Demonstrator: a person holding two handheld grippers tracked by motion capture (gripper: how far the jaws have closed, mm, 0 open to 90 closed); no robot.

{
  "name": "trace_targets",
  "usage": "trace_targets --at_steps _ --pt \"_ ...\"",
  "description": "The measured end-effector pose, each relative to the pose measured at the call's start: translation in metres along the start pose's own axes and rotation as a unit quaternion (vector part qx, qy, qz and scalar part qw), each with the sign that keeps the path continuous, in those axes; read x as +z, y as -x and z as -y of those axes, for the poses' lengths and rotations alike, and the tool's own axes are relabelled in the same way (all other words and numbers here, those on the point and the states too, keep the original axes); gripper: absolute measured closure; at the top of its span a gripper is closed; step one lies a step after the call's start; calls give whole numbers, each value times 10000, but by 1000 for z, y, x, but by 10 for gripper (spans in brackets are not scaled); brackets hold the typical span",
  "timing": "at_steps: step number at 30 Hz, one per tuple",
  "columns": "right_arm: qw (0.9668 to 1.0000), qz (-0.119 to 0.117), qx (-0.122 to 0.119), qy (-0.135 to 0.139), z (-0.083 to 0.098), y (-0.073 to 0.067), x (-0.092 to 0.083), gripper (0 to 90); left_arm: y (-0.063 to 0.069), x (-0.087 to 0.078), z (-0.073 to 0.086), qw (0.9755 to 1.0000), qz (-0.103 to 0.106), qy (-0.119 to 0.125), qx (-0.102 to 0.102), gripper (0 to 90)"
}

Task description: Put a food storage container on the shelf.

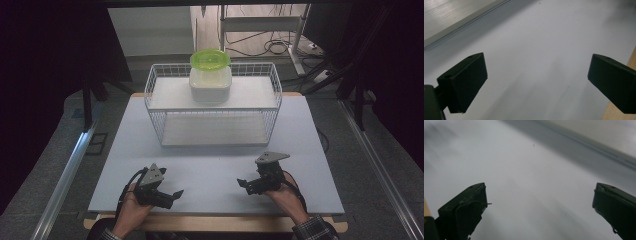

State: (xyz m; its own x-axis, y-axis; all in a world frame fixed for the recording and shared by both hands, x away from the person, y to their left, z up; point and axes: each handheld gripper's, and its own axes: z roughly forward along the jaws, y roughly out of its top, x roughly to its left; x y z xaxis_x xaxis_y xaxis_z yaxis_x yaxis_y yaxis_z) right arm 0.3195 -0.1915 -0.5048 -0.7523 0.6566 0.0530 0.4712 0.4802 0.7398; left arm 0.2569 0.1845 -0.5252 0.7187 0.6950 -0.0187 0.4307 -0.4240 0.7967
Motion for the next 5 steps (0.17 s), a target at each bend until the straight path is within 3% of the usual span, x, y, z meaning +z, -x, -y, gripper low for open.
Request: trace_targets --at_steps 1,5 --pt "9999 48 -49 -129 3 0 4 0 0 0 0 10000 3 5 1 23" --pt "9998 89 -91 -155 4 -1 6 0 0 0 -1 10000 3 16 5 23"
